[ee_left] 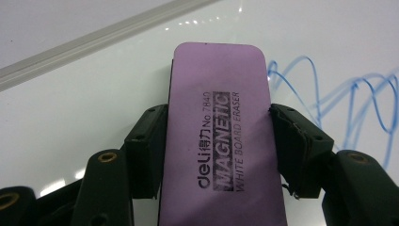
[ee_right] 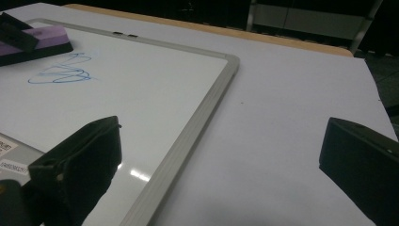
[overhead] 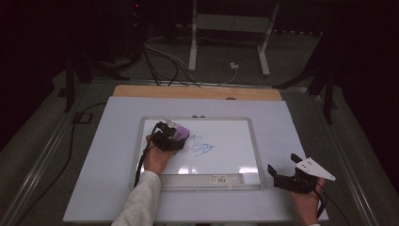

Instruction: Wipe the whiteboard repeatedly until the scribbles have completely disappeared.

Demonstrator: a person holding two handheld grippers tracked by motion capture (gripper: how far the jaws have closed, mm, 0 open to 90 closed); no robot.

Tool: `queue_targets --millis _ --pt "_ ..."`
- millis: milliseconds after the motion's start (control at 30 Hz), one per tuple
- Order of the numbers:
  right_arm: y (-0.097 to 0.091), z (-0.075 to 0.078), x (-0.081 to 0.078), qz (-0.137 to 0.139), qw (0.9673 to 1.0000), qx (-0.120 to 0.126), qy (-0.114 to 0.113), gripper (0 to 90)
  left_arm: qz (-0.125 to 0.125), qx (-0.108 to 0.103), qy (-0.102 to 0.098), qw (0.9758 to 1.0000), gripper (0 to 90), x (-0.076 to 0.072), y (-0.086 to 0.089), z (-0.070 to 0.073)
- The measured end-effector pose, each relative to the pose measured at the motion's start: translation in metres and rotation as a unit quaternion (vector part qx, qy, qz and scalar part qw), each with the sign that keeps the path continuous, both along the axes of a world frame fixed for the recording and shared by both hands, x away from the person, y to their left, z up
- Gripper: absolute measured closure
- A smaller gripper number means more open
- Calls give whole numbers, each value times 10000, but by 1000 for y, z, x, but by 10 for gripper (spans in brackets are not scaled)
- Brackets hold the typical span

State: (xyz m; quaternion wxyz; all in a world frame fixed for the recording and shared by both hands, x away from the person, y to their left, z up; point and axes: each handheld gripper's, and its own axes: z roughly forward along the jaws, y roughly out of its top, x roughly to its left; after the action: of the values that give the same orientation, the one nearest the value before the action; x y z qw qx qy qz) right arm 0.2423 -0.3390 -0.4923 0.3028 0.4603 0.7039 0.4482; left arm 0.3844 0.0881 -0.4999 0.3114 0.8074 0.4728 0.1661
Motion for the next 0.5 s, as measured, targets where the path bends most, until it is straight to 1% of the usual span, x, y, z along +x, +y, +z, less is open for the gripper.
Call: queue_targets --millis 100,167,233,300,333,400,433,500 --pt "0 0 0 8 10000 -10 -2 1 -10 21 -17 10000 419 2 -6 0" --pt "0 0 0 16 10000 -16 -2 1 -124 26 -21 9999 419 0 -13 0" --pt "0 0 0 14 10000 -15 -3 1 -315 56 -43 9995 419 -6 -20 0" --pt "0 0 0 13 10000 -8 0 1 -538 117 -73 9985 419 -11 -28 1" --pt "0 0 0 13 10000 -10 4 1 -606 156 -94 9980 419 -13 -31 1" --pt "1 0 0 17 10000 -12 2 1 -635 230 -112 9977 419 -14 -32 2" --pt "1 0 0 19 10000 -10 0 1 -619 199 -108 9978 419 -13 -32 2" --pt "1 0 0 18 10000 -14 0 1 -486 209 -150 9985 419 -11 -29 1"
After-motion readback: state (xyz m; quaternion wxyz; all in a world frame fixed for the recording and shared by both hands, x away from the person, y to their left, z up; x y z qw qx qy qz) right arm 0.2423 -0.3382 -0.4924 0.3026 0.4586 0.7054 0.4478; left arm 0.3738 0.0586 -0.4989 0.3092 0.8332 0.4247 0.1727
